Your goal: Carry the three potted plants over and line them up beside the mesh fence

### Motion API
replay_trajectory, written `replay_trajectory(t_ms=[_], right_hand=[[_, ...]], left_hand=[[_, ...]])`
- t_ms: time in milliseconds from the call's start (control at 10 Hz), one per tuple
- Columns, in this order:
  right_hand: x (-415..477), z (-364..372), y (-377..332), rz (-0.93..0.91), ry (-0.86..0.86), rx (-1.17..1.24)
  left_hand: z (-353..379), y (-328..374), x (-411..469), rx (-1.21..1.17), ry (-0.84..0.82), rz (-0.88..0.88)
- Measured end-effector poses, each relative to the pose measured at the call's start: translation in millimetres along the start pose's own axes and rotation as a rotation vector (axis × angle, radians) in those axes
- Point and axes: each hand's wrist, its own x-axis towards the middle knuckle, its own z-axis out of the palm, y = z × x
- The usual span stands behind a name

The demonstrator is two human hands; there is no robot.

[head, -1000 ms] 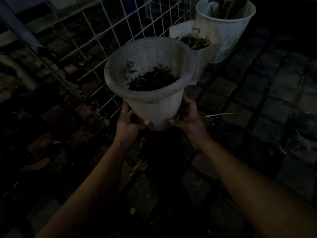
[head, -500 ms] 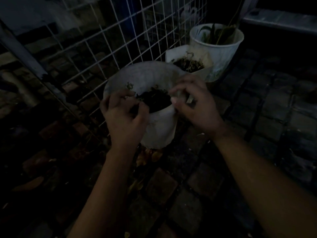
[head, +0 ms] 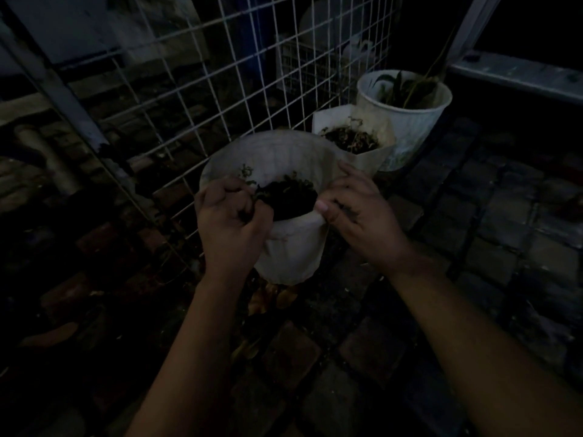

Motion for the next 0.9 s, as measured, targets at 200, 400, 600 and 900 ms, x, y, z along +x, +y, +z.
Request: replay_trajectory(t_ms=[200, 400, 600, 900], right_hand=[[-4, -2, 2, 0.053, -0.015, 0.069], [-2, -8, -6, 0.088, 0.029, 0.076], [-1, -39, -4, 0.213, 0.097, 0.102], [147, -228, -80, 0.259, 0.035, -0.182]], left_hand=[[-14, 12, 11, 0.235, -0.292, -0.176], [-10, 40, 30, 0.397, -0.530, -0.126], [20, 88, 96, 0.058, -0.650, 0.006], [14, 231, 292, 0.068, -0.928, 0.153]])
